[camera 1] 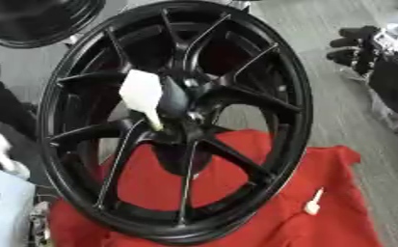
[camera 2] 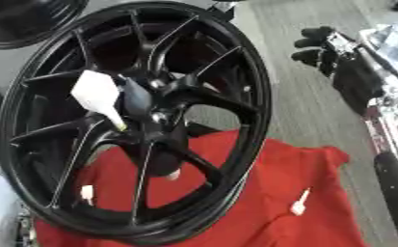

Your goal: Pull the pin out of the wheel hub.

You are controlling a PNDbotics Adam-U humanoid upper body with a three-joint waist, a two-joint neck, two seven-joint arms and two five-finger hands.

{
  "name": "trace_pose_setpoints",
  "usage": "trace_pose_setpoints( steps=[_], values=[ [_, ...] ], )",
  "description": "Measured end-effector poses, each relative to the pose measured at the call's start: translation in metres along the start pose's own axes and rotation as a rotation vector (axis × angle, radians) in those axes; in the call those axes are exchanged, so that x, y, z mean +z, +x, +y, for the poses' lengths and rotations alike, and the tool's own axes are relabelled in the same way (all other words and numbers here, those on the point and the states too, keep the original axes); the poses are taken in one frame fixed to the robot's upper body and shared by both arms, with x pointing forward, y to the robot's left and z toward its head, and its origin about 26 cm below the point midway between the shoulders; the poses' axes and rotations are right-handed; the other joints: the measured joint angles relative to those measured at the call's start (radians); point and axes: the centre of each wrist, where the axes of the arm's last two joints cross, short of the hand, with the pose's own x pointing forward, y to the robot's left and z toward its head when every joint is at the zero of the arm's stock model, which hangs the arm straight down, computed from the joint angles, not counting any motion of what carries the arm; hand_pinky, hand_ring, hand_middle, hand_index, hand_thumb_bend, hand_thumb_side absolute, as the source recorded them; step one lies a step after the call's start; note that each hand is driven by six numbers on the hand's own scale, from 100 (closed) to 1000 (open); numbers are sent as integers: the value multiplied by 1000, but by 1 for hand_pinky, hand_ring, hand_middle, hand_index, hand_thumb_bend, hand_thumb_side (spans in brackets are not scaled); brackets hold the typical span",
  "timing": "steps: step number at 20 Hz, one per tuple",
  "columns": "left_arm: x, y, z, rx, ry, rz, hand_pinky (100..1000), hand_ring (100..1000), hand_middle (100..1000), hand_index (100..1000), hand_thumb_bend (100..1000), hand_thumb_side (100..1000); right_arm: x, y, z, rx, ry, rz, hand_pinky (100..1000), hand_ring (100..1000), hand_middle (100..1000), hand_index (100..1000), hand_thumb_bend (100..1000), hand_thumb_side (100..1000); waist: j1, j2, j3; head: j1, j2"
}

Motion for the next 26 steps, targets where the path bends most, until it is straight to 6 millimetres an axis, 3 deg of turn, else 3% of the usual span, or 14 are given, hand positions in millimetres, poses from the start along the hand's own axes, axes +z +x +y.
trace_pose_setpoints(
  steps=[2,4,5,7,9,11,14,21,26],
  values=[
    [0,0,0,-4,-3,-4,826,788,815,916,598,566,0,0,0,0,0,0,936,769,741,835,100,753,0,0,0,0,0],
    [0,0,0,-4,-4,-7,817,778,808,896,524,582,0,0,0,0,1,0,936,769,741,835,100,754,0,0,0,0,0],
    [0,0,0,1,-2,-10,811,770,804,887,444,608,0,0,0,0,1,1,936,769,741,835,100,753,0,0,0,1,0],
    [-1,0,-2,38,14,-26,783,737,775,850,203,575,0,0,0,0,1,1,936,769,741,835,100,753,0,0,0,1,0],
    [-3,4,-4,106,58,-52,746,687,739,794,100,679,0,0,0,-1,2,1,936,769,741,835,100,753,0,0,-2,3,0],
    [-9,16,-6,203,133,-103,720,664,711,734,100,771,0,0,0,-1,3,2,936,769,741,836,100,753,0,0,-3,4,0],
    [-22,44,-16,411,229,-205,695,639,699,691,100,759,-1,1,0,-2,4,-2,936,769,741,836,100,749,-1,0,-11,8,-1],
    [-57,113,-60,981,394,-263,681,644,774,739,153,815,-5,4,2,-16,7,-19,936,768,740,835,100,747,-13,0,-23,20,-4],
    [-69,141,-81,1157,384,-239,683,648,777,746,160,825,-7,5,3,-28,8,-28,936,768,740,835,100,745,-16,3,-29,30,-4]
  ],
)
